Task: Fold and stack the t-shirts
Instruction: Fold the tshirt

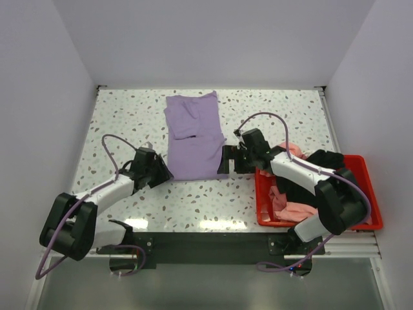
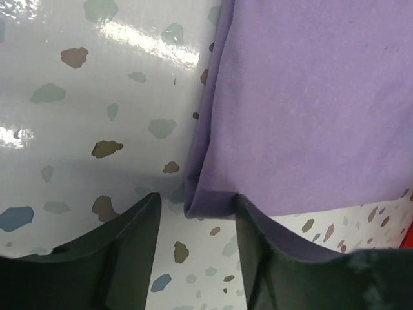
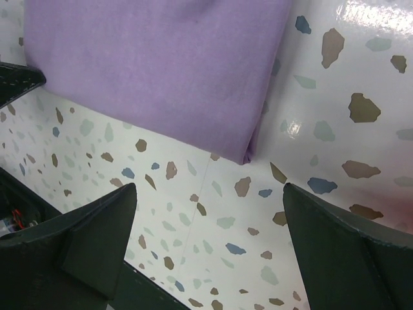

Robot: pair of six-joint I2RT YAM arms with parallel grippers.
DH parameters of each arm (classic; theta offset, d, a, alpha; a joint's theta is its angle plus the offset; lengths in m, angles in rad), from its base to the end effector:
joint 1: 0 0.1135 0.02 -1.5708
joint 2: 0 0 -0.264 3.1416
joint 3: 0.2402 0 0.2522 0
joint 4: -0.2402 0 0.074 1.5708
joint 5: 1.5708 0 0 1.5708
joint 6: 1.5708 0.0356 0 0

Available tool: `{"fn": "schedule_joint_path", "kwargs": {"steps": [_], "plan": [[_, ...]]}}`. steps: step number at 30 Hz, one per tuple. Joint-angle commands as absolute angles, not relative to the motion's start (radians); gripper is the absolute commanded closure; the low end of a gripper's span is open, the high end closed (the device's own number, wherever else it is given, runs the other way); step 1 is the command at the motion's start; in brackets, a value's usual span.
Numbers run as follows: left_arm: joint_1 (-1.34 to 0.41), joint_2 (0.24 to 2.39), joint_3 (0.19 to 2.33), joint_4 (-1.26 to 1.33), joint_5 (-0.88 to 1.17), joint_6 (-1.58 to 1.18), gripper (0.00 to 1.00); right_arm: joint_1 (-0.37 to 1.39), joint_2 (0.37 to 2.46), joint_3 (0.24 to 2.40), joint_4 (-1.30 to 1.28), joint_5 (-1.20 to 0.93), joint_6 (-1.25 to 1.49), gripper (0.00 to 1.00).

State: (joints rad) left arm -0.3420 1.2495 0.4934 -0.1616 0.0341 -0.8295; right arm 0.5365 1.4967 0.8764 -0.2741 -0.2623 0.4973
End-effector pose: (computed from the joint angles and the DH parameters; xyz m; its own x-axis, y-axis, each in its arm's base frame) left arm 0.2093 -0.0758 0.1525 -0.7669 -0.5095 -0.3903 -0.3124 0.8275 -0.4665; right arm 0.2553 0.1626 0.1987 -0.8911 0.0061 -0.4537 -0.2367 0.8468 0.4763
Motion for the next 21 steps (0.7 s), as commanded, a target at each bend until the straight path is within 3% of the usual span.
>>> {"fn": "schedule_joint_path", "kwargs": {"steps": [1, 5, 12, 21], "plan": [[-0.345, 1.288, 0.499, -0.077, 0.025, -0.847, 0.48, 0.542, 1.497, 0.868, -0.227, -0.287, 0.506, 0.01], [-0.344, 1.333, 0.514, -0.081, 0.011, -0.853, 0.6, 0.545, 1.506, 0.862, -0.219, -0.288, 0.508, 0.01], [-0.344, 1.355, 0.489, -0.075, 0.049, -0.853, 1.0, 0.549, 1.548, 0.88, -0.224, -0.256, 0.515, 0.03], [-0.344, 1.301, 0.451, -0.089, 0.031, -0.857, 1.0, 0.571, 1.629, 0.948, -0.25, -0.189, 0.509, 0.23]]}}
